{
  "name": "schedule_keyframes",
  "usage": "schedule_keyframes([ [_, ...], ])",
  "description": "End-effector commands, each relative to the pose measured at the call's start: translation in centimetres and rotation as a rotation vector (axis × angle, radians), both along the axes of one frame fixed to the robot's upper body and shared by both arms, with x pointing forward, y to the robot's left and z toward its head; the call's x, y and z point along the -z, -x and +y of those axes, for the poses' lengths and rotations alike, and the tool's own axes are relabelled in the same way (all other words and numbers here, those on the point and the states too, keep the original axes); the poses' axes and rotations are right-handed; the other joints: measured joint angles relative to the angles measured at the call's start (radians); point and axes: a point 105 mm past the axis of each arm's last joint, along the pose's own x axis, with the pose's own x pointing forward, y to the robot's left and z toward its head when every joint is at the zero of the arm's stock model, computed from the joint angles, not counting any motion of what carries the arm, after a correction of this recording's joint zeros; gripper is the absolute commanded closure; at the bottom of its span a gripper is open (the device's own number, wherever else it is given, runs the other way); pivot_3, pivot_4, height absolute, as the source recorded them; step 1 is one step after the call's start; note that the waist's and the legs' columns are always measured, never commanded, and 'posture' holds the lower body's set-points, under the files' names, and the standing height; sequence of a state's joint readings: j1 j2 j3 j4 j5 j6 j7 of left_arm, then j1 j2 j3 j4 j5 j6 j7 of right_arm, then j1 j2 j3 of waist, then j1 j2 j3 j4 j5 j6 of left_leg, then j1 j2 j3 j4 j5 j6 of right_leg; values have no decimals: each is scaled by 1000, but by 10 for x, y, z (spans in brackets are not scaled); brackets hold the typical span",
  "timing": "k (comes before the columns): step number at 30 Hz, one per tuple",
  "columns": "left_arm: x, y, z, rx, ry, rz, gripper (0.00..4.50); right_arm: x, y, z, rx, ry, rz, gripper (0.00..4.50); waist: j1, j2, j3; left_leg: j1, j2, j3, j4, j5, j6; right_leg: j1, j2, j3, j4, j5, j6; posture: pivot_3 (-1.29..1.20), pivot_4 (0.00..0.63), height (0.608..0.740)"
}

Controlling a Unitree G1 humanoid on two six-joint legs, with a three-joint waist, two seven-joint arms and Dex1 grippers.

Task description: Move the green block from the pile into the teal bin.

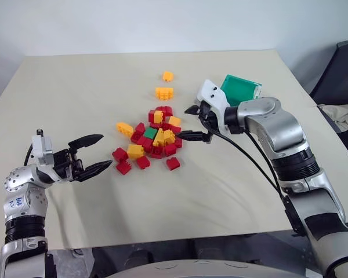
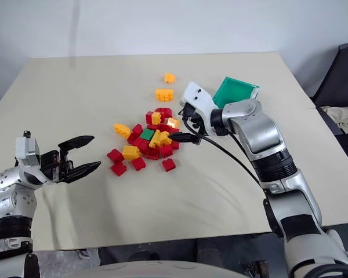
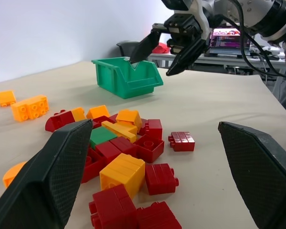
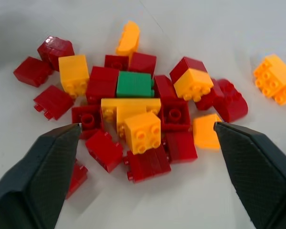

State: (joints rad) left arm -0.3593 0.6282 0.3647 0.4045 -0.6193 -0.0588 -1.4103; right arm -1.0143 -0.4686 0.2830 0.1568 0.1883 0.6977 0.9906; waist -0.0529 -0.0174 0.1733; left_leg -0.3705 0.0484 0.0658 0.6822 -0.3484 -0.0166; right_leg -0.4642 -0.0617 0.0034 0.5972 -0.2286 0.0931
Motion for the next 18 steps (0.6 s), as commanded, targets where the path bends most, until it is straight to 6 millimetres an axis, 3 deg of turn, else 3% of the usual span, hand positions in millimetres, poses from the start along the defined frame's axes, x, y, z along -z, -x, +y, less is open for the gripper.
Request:
schedule_keyframes([
  [1,-7,2,-1,-6,-11,-46,0,-8,-13,12,49,17,-36,24,-2,0,0,0,0,0,0,0,0,0,0,0,0,0,0,0,150,740],
  [8,-9,4,-1,-25,-10,-59,0,6,-40,51,160,108,63,24,-7,0,0,0,0,0,0,1,-1,-1,0,0,2,0,0,0,150,740],
  [18,-11,12,4,-65,-8,-64,0,31,-43,83,150,181,114,24,-8,0,0,-1,0,1,0,2,-4,-1,-2,-1,1,0,0,0,150,740],
])
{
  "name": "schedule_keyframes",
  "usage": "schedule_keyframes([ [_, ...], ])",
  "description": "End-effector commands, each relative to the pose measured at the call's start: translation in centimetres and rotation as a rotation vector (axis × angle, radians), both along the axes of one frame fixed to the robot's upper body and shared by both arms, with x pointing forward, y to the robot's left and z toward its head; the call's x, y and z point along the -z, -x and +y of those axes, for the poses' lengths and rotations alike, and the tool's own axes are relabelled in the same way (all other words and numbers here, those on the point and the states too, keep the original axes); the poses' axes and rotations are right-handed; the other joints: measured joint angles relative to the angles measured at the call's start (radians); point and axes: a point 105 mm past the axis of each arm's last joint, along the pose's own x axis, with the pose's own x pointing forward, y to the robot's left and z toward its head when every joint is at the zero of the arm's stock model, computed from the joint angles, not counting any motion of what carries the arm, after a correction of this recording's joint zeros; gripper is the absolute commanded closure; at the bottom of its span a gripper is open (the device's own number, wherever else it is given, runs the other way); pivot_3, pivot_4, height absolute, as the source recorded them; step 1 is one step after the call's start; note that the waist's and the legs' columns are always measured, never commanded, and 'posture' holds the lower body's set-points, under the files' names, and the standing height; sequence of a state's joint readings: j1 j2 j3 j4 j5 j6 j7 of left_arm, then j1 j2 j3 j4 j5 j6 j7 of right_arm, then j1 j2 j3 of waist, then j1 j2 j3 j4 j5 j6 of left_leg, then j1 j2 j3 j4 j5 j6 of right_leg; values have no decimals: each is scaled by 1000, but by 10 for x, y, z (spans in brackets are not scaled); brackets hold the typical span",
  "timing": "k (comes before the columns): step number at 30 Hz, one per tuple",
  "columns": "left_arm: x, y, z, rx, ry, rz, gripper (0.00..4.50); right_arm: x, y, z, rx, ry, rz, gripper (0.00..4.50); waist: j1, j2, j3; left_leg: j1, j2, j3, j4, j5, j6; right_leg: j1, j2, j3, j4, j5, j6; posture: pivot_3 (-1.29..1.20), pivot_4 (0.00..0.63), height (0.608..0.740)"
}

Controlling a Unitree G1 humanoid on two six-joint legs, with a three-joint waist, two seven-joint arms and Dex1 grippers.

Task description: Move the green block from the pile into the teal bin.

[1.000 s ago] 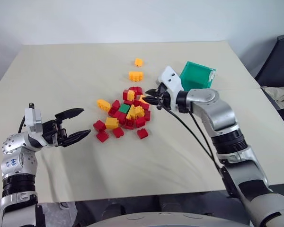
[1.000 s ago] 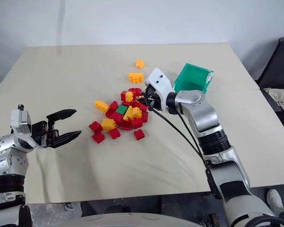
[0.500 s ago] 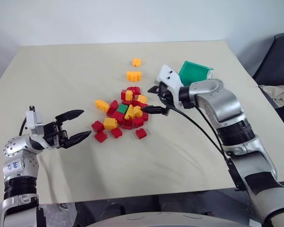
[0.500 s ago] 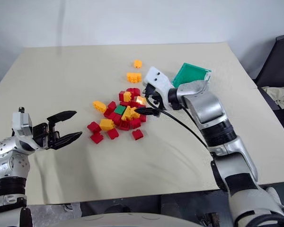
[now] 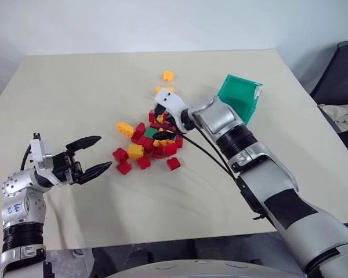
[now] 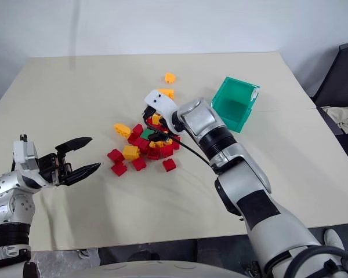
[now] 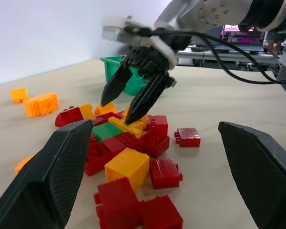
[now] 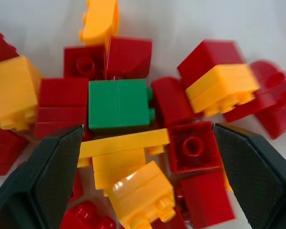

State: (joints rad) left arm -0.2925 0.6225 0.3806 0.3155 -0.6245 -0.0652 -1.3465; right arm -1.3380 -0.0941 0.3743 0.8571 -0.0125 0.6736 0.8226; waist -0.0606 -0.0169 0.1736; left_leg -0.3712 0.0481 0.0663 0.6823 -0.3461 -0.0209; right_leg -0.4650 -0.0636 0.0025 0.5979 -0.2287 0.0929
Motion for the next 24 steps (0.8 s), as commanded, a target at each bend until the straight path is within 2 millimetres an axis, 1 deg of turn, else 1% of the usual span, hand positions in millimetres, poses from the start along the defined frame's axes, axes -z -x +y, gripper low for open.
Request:
schedule_keyframes([
  [1,-11,6,4,-15,-1,-45,0,-6,0,12,-27,18,-51,24,-1,0,0,0,0,0,0,0,0,0,0,0,0,0,0,0,150,740],
  [4,-11,7,4,-22,1,-46,0,1,1,18,-26,32,-53,24,-2,0,0,0,0,0,0,0,0,0,0,0,0,0,0,0,150,740],
  [8,-10,8,3,-27,3,-47,0,18,-1,22,-13,72,-69,24,-6,0,0,1,0,0,0,0,0,0,0,0,2,0,0,0,150,740],
  [10,-10,8,3,-28,4,-47,0,23,0,25,-17,78,-57,24,-10,0,0,2,0,0,0,0,0,0,0,0,3,0,0,0,150,740],
  [14,-10,8,3,-29,5,-47,0,35,12,30,-76,106,22,24,-17,0,-1,3,0,-1,0,0,1,1,-1,0,5,0,0,0,150,740],
  [18,-10,8,4,-30,5,-47,0,41,22,30,-113,118,107,24,-22,0,-1,4,0,-1,0,0,1,1,-1,0,6,0,0,0,150,740],
  [22,-9,8,4,-30,6,-47,0,45,27,28,-100,98,184,24,-22,-1,-1,4,0,-1,0,0,1,1,-2,0,7,0,0,0,150,740],
  [24,-9,7,3,-29,7,-48,0,45,27,29,-79,60,220,24,-22,-1,-2,5,0,-1,0,0,1,1,-2,0,8,0,-1,0,150,740],
])
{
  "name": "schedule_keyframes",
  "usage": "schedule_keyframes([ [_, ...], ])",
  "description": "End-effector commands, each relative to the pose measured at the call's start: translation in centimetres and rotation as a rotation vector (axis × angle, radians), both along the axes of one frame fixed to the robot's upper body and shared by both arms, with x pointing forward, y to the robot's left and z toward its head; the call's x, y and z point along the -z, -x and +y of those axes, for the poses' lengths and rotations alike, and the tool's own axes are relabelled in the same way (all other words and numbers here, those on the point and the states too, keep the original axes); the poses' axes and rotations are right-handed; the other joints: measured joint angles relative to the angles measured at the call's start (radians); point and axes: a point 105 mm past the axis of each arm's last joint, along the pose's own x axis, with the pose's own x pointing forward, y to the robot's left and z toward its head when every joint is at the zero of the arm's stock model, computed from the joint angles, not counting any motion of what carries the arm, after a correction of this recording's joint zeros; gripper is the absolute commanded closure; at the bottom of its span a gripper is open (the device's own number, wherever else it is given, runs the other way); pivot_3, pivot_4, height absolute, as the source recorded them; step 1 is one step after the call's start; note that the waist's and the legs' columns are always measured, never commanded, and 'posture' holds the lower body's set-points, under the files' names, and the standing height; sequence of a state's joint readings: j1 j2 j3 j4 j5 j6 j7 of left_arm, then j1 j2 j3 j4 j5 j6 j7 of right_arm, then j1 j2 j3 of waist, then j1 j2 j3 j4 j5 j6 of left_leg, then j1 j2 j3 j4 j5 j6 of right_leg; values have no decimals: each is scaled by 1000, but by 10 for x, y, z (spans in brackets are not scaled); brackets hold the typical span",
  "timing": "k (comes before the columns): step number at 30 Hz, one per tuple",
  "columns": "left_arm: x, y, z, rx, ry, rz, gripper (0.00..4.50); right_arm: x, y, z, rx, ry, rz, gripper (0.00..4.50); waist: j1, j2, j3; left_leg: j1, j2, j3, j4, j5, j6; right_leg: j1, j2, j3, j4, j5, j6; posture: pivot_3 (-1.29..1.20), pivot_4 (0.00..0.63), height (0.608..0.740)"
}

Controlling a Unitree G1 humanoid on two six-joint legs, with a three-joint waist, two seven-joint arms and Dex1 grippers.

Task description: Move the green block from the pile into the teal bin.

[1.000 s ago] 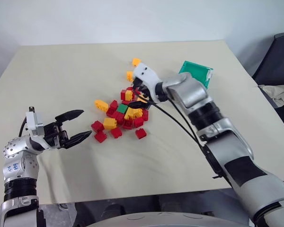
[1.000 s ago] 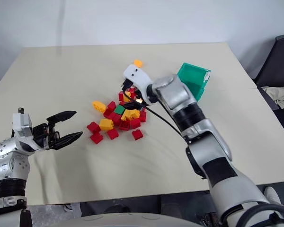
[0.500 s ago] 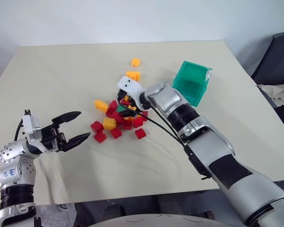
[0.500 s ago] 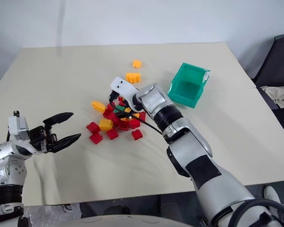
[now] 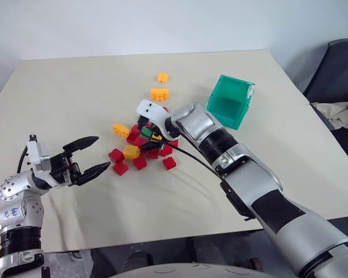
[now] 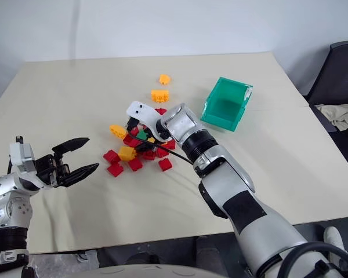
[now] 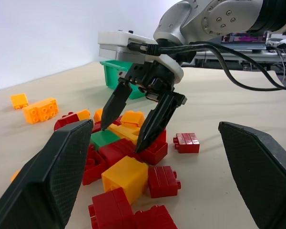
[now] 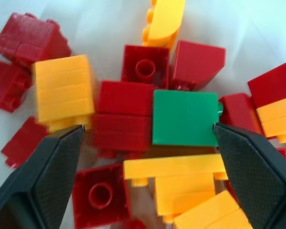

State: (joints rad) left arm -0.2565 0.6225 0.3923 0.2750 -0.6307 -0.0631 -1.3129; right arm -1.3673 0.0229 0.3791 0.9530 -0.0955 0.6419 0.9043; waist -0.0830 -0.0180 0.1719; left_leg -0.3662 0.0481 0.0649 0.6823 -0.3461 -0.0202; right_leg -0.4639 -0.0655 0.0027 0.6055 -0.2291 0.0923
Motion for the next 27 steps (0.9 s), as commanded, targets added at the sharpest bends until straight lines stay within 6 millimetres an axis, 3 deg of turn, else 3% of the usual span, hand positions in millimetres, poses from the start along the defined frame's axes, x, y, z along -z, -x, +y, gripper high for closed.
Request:
schedule_keyframes([
  [1,-9,3,1,2,6,-46,0,27,6,-5,67,-8,165,24,0,0,0,0,0,0,0,0,0,0,0,0,0,0,0,0,150,740],
  [15,-11,0,1,0,8,-55,0,20,-15,-6,233,-98,94,24,-6,0,0,1,0,0,0,0,0,0,-1,0,1,0,0,0,150,740],
  [27,-11,0,2,-7,8,-58,0,22,-19,-3,316,-190,110,24,-5,0,0,1,0,-1,0,1,-1,0,-3,0,3,0,0,0,150,740],
])
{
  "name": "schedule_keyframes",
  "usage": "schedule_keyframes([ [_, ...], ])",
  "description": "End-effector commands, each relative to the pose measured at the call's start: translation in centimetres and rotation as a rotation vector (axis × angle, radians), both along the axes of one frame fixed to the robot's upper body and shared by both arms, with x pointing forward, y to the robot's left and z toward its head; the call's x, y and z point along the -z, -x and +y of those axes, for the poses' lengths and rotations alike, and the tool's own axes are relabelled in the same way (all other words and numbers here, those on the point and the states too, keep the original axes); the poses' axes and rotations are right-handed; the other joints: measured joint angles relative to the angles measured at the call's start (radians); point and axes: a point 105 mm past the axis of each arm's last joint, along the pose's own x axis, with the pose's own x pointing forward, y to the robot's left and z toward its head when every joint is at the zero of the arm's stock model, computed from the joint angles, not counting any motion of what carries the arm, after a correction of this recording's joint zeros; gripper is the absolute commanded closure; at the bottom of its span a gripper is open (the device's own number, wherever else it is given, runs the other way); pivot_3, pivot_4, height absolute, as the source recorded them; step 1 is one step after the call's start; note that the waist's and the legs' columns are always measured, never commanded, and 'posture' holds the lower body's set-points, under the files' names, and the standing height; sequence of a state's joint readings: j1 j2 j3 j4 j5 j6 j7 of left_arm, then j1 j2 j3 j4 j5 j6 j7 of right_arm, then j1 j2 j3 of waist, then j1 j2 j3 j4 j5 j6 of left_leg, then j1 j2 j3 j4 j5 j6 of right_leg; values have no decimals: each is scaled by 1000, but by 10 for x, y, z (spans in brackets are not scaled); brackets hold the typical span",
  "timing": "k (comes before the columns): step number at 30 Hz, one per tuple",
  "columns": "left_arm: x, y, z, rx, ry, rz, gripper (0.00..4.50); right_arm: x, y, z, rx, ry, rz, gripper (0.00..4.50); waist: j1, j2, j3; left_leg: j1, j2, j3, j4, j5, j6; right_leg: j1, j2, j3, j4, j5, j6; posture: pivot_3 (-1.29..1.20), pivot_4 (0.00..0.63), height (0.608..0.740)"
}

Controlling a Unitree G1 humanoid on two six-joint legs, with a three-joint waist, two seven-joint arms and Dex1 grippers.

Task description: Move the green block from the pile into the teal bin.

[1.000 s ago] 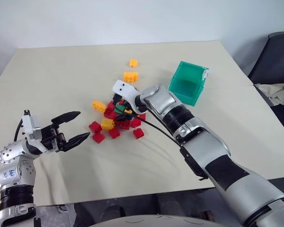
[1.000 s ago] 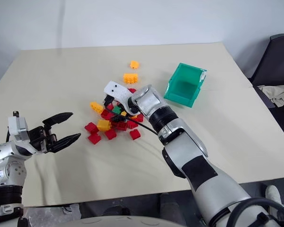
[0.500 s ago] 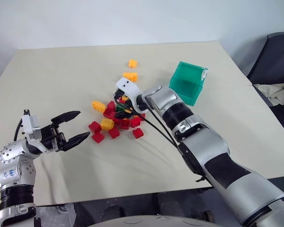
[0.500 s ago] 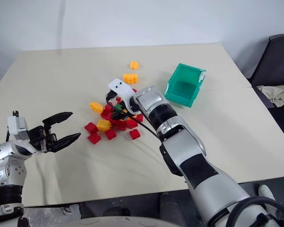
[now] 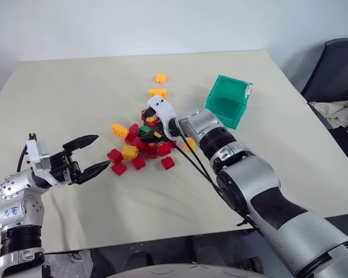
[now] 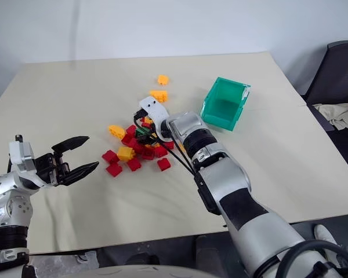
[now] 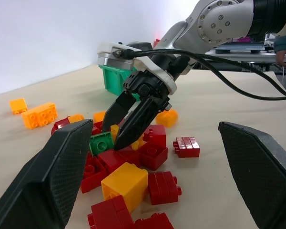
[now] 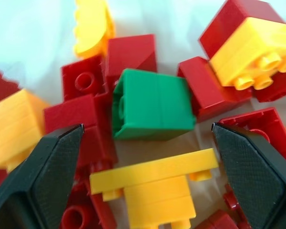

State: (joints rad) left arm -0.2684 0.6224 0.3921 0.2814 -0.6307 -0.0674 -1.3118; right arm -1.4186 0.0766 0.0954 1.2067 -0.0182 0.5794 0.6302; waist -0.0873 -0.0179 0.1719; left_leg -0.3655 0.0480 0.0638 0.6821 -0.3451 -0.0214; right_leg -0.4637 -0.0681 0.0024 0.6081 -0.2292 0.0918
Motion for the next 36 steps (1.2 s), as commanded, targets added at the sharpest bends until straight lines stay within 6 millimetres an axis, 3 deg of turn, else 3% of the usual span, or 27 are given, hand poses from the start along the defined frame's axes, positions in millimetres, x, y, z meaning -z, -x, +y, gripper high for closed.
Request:
schedule_keyframes([
  [1,-9,2,2,-7,6,-48,0,15,4,6,21,12,26,24,0,0,0,0,0,0,0,0,0,0,0,0,0,0,0,0,150,740],
  [7,-8,1,0,-6,6,-49,0,18,5,11,42,2,19,24,-1,0,0,0,0,0,0,0,0,0,0,0,0,0,0,0,150,740],
  [10,-8,1,0,-8,8,-50,0,17,6,16,39,-17,19,621,-2,0,0,0,0,0,0,0,0,0,-2,0,0,0,0,0,150,740],
  [15,-8,1,0,-9,8,-52,0,13,10,21,8,-26,30,2305,0,0,0,-1,0,-1,-1,0,0,0,-2,-1,-1,0,0,0,150,740],
  [16,-8,1,0,-10,8,-53,0,12,10,21,0,-28,28,2460,0,0,0,-2,0,-1,-1,0,0,0,-3,-1,-1,0,0,0,150,740],
  [23,-8,2,-2,-12,14,-55,0,-26,12,19,-77,-117,9,2460,1,1,1,-4,0,-2,-1,0,1,-1,-5,-3,-3,0,0,0,150,740],
  [30,-6,1,-14,3,29,-53,0,-76,22,-11,-161,-269,-194,2460,7,1,1,-6,-1,-3,-1,-2,4,-1,-7,-9,-6,0,0,0,150,740],
  [33,-8,-3,-31,28,24,-47,0,-94,24,-40,-111,-306,-352,2460,14,1,1,-6,-1,-2,-1,-3,5,-1,-10,-16,-7,0,0,0,150,740],
  [36,-11,-12,-47,17,2,-46,0,-99,22,-73,13,-289,-427,2460,28,1,1,-6,-3,0,-1,-3,5,-1,-11,-17,-8,0,0,0,150,740],
])
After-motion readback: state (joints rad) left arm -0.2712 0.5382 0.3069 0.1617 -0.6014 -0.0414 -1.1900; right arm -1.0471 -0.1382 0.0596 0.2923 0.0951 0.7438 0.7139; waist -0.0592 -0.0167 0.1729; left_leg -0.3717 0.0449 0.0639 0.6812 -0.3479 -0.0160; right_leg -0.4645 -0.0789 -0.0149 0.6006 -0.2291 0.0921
